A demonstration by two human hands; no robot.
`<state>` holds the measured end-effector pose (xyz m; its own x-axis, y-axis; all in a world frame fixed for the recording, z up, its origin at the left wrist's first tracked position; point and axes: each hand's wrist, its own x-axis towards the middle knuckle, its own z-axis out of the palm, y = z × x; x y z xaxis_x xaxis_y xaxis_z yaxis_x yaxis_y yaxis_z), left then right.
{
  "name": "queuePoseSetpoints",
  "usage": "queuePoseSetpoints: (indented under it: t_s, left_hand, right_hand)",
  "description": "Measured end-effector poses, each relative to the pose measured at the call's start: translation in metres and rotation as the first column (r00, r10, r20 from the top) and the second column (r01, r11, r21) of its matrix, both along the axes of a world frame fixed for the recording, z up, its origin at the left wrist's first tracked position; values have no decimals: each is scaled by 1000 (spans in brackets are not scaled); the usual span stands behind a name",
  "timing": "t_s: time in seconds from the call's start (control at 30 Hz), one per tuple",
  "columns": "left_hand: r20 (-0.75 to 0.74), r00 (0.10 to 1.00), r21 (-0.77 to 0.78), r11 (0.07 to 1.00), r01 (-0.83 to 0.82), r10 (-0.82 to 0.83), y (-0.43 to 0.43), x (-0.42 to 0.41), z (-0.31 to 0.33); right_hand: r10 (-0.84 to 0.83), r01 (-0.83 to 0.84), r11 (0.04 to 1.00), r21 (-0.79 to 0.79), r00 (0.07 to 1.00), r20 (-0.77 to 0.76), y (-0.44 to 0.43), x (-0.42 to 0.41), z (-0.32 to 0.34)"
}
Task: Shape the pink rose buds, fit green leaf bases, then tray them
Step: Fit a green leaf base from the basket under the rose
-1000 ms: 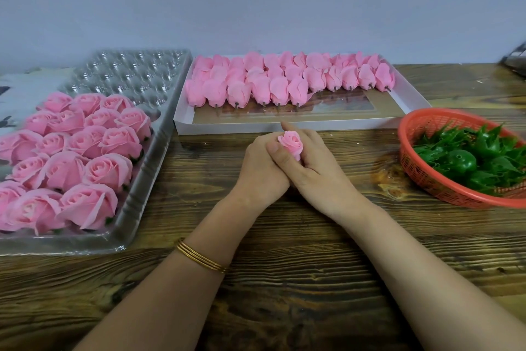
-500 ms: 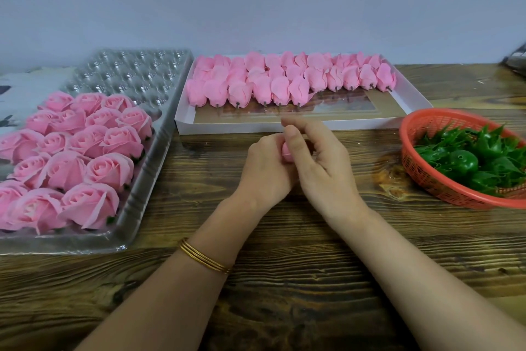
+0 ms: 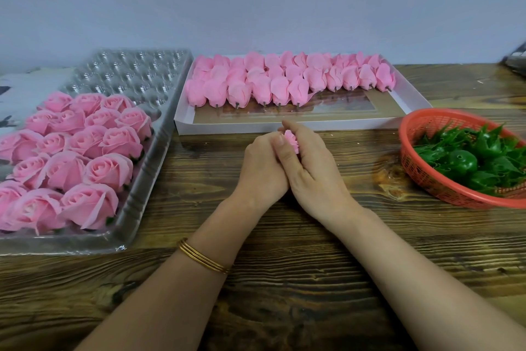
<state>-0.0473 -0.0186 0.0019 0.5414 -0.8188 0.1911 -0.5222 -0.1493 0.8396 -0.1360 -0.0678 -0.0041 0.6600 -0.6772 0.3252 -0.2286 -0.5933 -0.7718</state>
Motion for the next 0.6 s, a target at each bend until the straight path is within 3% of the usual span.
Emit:
queuePoseSetpoints:
  t_s: [0.43, 0.6]
  left_hand:
    - [-25, 999, -61, 997, 45, -47, 1, -1, -1]
    - [-127, 986, -99, 990, 98, -111, 2, 2, 0]
  right_hand:
    - [22, -18, 1000, 22, 983, -180, -5, -6, 0]
    - [73, -54, 992, 117, 983, -165, -10, -11, 7]
